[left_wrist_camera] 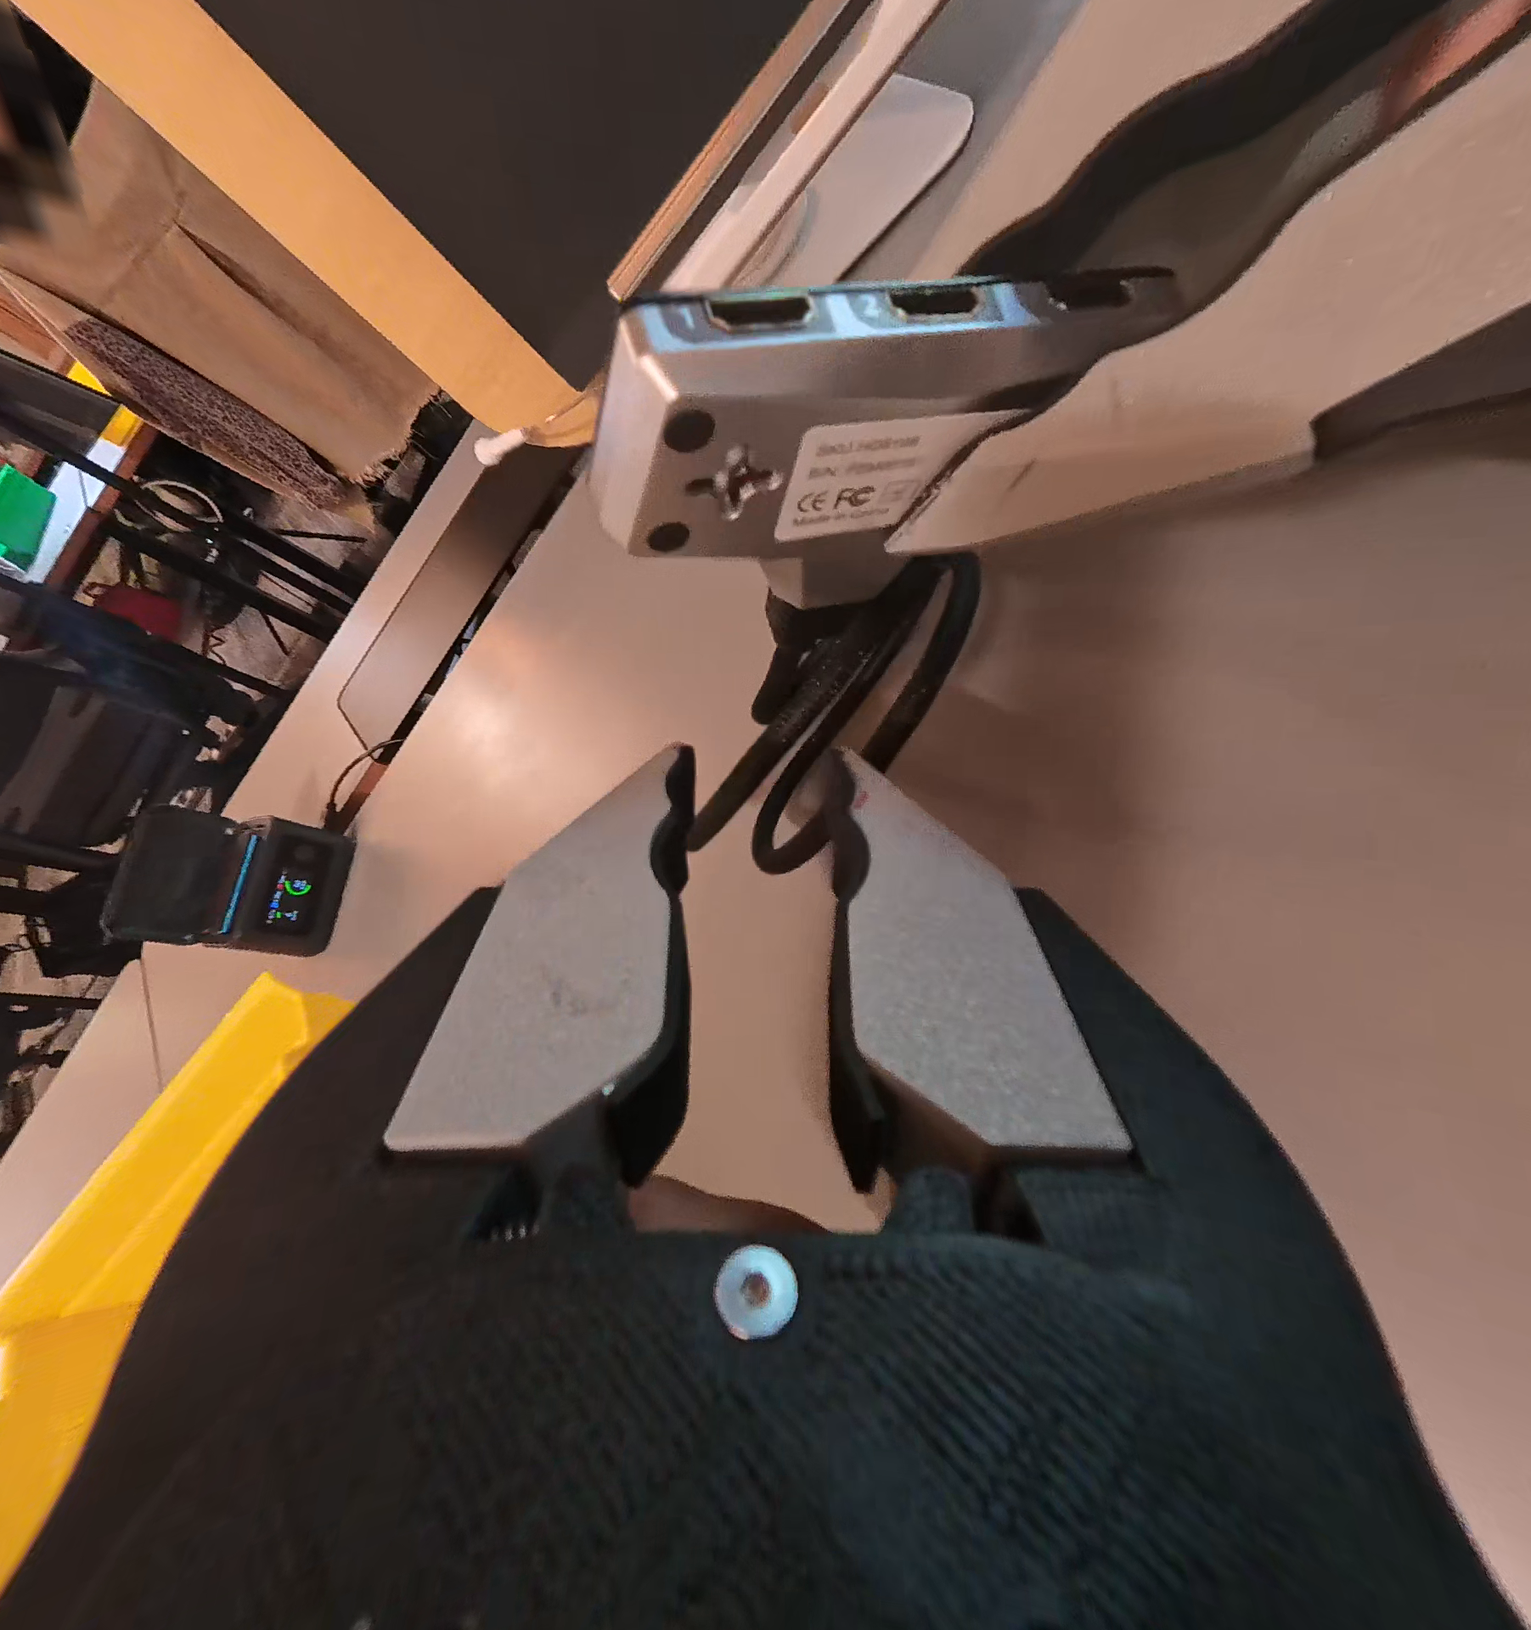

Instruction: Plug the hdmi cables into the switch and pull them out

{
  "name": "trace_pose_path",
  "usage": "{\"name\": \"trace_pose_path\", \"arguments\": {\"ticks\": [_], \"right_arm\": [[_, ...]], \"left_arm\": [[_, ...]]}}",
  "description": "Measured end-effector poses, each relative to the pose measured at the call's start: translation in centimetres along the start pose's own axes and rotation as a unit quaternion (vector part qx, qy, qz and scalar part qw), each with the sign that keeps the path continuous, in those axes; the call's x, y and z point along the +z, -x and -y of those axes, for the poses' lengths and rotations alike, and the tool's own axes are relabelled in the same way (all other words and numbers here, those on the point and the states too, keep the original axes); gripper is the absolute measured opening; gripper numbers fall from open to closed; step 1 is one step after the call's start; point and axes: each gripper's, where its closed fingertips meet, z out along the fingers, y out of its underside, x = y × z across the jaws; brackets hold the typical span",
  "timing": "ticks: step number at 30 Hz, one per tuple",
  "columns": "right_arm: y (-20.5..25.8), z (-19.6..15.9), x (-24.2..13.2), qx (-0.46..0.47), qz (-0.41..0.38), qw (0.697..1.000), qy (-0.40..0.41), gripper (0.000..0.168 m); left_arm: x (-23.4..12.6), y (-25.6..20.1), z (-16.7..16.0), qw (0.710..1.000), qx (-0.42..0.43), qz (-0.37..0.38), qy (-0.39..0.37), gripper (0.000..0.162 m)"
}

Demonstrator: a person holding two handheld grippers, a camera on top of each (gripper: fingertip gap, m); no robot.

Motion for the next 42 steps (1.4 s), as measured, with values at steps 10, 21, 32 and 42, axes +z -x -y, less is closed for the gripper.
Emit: {"name": "trace_pose_path", "arguments": {"ticks": [10, 21, 32, 42], "right_arm": [[-0.1, 0.3, -0.1, 0.073, 0.031, 0.997, -0.021, 0.022], [-0.2, 0.3, -0.2, 0.075, 0.027, 0.997, -0.024, 0.022], [-0.8, -0.1, -0.2, 0.087, 0.018, 0.996, -0.023, 0.022], [-1.0, -0.3, -0.1, 0.100, 0.018, 0.995, -0.024, 0.021]], "left_arm": [[0.9, 0.2, -0.6, 1.000, -0.027, 0.007, -0.006, 0.028], [1.2, -0.2, -1.8, 0.997, -0.073, 0.006, -0.018, 0.025], [2.8, -1.4, -3.5, 0.991, -0.126, 0.002, -0.046, 0.023], [2.3, -0.7, -3.4, 0.984, -0.143, 0.029, -0.101, 0.024]]}}
